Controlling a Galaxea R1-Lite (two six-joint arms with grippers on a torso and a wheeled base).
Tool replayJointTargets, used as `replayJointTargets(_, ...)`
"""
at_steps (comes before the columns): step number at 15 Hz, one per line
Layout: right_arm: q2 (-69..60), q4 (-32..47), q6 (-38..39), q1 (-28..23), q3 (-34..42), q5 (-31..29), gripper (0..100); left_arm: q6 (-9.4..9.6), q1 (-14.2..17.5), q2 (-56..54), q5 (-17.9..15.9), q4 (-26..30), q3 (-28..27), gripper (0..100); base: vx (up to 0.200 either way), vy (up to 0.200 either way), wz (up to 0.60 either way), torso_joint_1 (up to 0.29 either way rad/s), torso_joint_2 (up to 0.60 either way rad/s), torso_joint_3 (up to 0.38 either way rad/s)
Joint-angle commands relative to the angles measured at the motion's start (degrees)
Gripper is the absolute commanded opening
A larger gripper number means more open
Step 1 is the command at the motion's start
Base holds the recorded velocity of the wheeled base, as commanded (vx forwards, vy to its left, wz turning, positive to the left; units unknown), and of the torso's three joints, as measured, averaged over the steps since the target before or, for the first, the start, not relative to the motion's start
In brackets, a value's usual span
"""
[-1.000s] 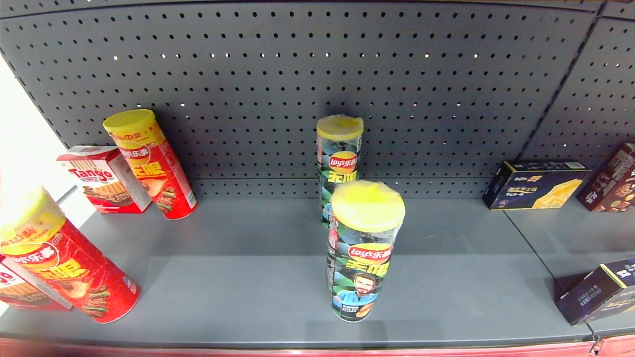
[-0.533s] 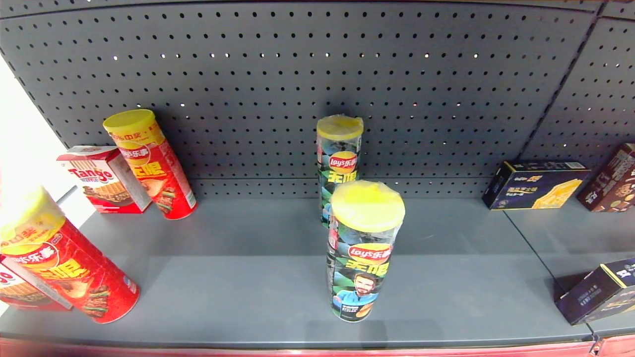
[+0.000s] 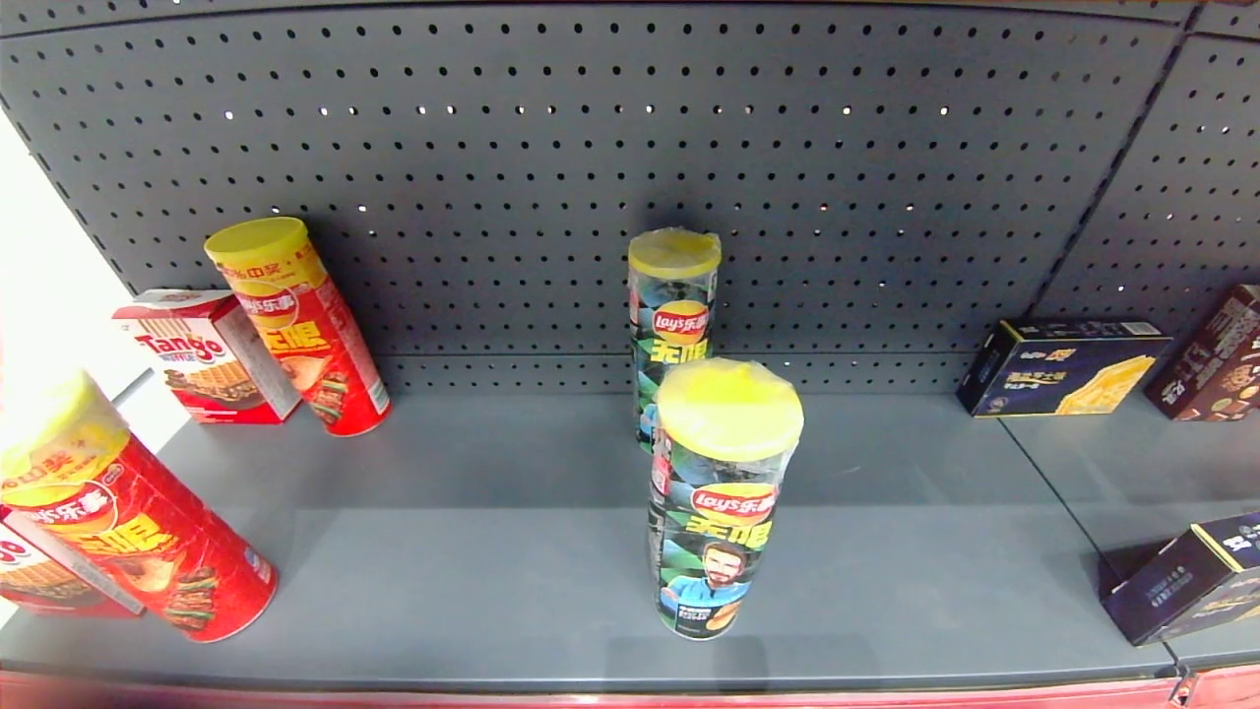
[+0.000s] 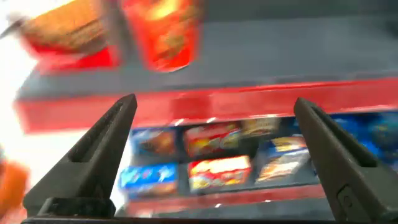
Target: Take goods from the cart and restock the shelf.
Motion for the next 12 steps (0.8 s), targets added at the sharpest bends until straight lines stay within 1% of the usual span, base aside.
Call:
replayJointTargets(1, 0.07, 0.00, -0.02, 0.02, 0.00, 0.03, 100, 1.38, -0.04, 0.33, -1.18, -0.18, 0.65, 100, 0.000, 0.000, 0.00, 0.000, 0.00, 0.000)
replayJointTargets(2, 0.07, 0.00, -0.02, 0.02, 0.00, 0.03, 100, 2.35, -0.04, 0.33, -1.61, -0.26, 0.91, 100, 0.000, 0.000, 0.00, 0.000, 0.00, 0.000)
replayJointTargets(3, 0.07, 0.00, -0.02, 0.02, 0.00, 0.03, 100, 2.35, -0.04, 0.33, -1.44, -0.70, 1.88, 100, 0.000, 0.000, 0.00, 0.000, 0.00, 0.000)
replayJointTargets(6, 0.07, 0.00, 0.16, 0.11, 0.00, -0.05, 100, 2.26, -0.04, 0.33, -1.35, -1.93, 2.41, 100, 0.000, 0.000, 0.00, 0.000, 0.00, 0.000)
replayJointTargets(7, 0.07, -0.79, 0.69, 0.02, -0.88, -1.37, 100, 2.26, -0.04, 0.33, -1.35, -1.93, 2.41, 100, 0.000, 0.000, 0.00, 0.000, 0.00, 0.000)
replayJointTargets(8, 5.87, -0.44, 7.72, -0.33, -12.13, -4.80, 100, 2.26, -0.04, 0.33, -1.35, -1.93, 2.41, 100, 0.000, 0.000, 0.00, 0.000, 0.00, 0.000)
replayJointTargets(9, 16.07, 1.23, 15.63, 1.52, -19.42, -5.33, 100, 2.26, -0.04, 0.33, -1.35, -1.93, 2.41, 100, 0.000, 0.000, 0.00, 0.000, 0.00, 0.000)
replayJointTargets(10, 20.99, 1.76, 14.84, 2.31, -26.02, -5.06, 100, 2.26, -0.13, 0.33, -1.35, -1.85, 2.32, 100, 0.000, 0.000, 0.00, 0.000, 0.00, 0.000)
replayJointTargets(12, 26.35, 1.85, 7.54, 3.89, -27.86, -3.04, 100, 2.26, -0.04, 0.33, -1.35, -1.93, 2.32, 100, 0.000, 0.000, 0.00, 0.000, 0.00, 0.000)
